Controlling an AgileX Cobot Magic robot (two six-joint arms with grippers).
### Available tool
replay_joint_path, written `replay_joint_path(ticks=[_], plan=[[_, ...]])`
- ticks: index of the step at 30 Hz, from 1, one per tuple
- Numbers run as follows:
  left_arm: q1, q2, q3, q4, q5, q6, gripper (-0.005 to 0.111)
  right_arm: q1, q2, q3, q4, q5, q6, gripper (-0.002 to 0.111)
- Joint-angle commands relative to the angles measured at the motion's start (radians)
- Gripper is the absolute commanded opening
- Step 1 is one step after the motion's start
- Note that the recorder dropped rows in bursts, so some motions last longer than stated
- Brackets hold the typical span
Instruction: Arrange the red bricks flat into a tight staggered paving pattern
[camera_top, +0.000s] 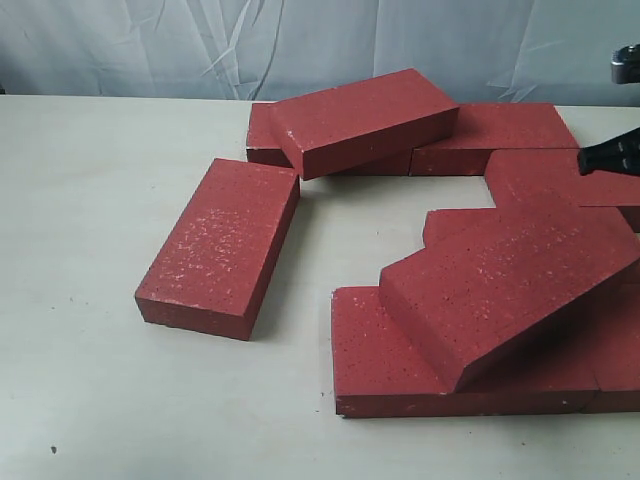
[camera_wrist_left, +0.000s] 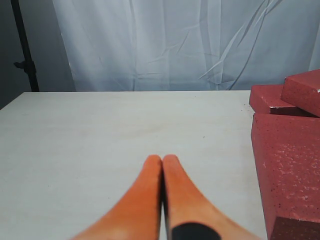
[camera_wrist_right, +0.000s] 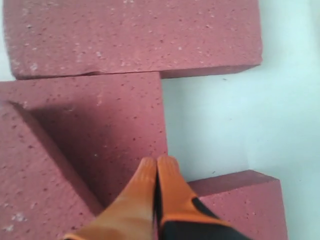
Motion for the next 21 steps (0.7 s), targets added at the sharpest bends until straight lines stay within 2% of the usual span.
replay_joint_path(ticks=[1, 15, 21], plan=[[-0.009, -0.005, 0.005, 0.000, -0.005, -0.002, 0.000, -0.085, 0.023, -0.008, 0.055, -0.002, -0.007, -0.001], [-0.009, -0.005, 0.005, 0.000, -0.005, -0.002, 0.000, -0.103, 0.072, -0.002, 0.172, 0.016, -0.149, -0.001], [-0.009, -0.005, 0.005, 0.000, -0.005, -0.002, 0.000, -0.103, 0.072, -0.002, 0.291, 0.033, -0.264, -0.001]])
